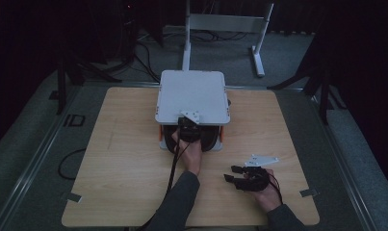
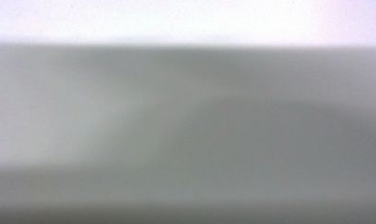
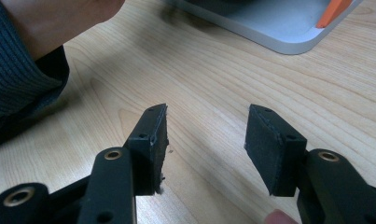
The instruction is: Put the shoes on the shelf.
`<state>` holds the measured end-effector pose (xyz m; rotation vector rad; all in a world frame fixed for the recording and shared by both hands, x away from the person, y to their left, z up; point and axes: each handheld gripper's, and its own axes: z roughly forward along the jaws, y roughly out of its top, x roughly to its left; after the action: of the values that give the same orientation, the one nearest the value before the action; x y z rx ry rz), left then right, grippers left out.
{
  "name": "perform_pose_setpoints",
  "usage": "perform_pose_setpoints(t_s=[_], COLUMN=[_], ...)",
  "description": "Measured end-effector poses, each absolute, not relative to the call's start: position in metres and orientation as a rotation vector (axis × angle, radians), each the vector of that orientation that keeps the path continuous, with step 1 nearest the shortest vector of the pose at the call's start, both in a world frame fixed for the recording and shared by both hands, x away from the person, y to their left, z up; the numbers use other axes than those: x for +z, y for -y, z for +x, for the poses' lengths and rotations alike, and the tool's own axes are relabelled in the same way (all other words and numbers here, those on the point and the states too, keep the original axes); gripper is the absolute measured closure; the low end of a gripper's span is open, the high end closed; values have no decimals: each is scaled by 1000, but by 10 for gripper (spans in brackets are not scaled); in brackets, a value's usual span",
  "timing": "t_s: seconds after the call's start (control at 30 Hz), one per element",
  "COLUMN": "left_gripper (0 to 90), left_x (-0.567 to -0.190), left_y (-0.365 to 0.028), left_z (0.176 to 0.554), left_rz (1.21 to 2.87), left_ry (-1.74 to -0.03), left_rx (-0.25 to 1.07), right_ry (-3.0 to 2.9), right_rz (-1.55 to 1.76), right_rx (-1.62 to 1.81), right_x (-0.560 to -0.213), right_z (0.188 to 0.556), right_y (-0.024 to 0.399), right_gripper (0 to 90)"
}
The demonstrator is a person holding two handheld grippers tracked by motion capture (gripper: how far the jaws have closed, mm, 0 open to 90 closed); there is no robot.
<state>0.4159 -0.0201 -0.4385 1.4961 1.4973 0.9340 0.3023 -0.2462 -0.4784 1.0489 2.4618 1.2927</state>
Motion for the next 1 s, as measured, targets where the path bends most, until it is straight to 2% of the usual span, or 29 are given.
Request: perform_pose_setpoints(t_s=[0.23,0.33,0.37,0.63,1.0], left_gripper=[723,623,631,509,453], left_x=[-440,-441,-441,-439,-434], left_y=[22,22,21,13,-12], left_z=[418,417,416,402,372], left_rz=[1492,1497,1500,1541,1635], left_ry=[-1495,-1488,-1483,-1460,-1344], left_rx=[957,959,944,852,777], right_ry=[-2460,-2460,-2460,-2458,-2457], right_rz=[1047,1045,1045,1043,1048], right_rx=[1295,1298,1299,1298,1294], right_x=[-478,-478,-478,-478,-478], right_z=[302,302,302,301,302], right_y=[246,246,246,246,246], right_gripper=[482,478,479,478,475])
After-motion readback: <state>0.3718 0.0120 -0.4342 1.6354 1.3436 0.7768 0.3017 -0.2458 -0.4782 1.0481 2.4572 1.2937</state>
